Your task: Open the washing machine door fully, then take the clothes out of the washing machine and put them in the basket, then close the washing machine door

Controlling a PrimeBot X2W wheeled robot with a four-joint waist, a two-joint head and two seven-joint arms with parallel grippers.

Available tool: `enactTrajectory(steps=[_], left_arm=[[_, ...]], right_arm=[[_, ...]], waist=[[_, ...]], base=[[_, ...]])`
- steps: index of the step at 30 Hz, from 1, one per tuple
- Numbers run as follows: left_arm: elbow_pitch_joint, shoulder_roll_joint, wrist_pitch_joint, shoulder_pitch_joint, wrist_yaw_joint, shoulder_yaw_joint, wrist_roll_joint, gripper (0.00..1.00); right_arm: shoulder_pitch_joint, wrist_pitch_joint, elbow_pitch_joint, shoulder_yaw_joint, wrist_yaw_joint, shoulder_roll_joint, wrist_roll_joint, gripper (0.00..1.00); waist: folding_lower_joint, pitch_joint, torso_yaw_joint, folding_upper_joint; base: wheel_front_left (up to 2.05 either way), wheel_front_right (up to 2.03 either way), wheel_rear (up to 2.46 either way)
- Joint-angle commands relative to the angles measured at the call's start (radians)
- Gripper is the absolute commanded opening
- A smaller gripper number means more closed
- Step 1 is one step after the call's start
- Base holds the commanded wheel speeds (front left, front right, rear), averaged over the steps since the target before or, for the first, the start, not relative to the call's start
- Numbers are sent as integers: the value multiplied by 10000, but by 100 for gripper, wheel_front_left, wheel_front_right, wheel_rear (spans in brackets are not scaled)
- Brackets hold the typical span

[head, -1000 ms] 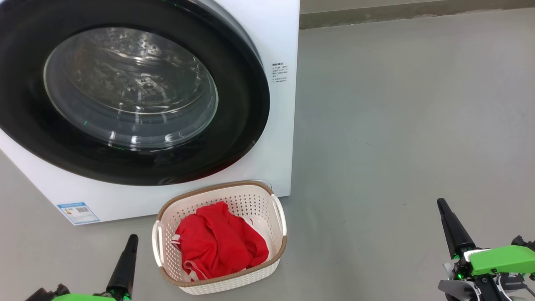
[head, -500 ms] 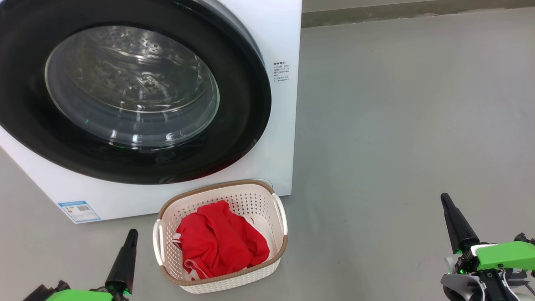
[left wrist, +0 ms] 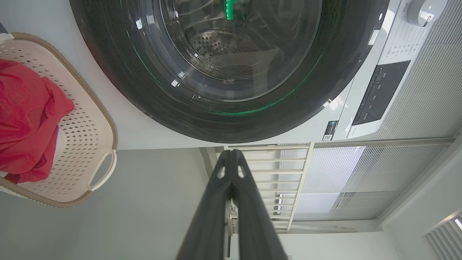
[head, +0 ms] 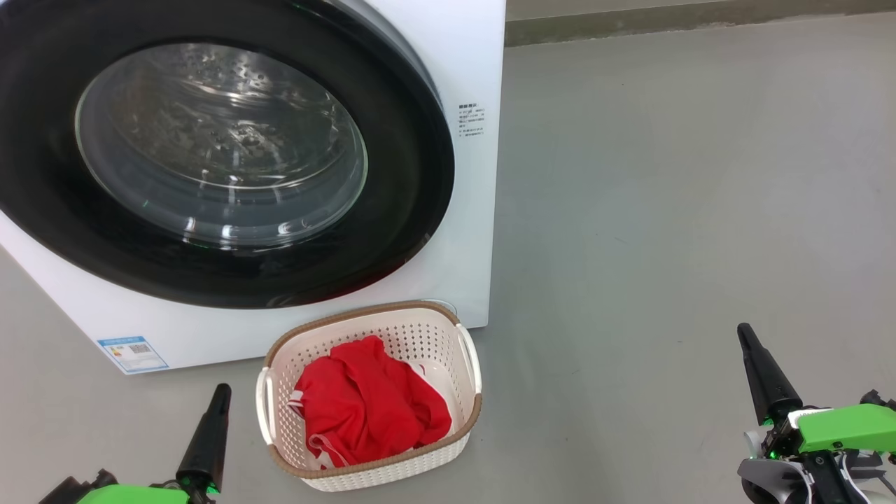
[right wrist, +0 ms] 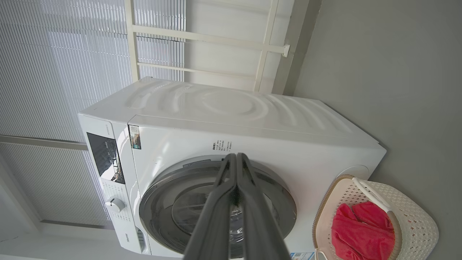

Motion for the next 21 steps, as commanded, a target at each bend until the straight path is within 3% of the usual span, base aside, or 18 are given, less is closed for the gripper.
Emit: enactTrajectory(steps=[1,21], left_arm=[[-203,79,34,-388,-38,357,-68,0],[-203,79,34,-388,-38,356,-69,0]], right_arm=[[-391,55,-245,158,-7,-59,41,0],[-394,82,-243,125,-7,-36,13,0]], waist=[[0,0,0,-1],[0,0,0,-1]], base=[[0,0,0],[0,0,0]])
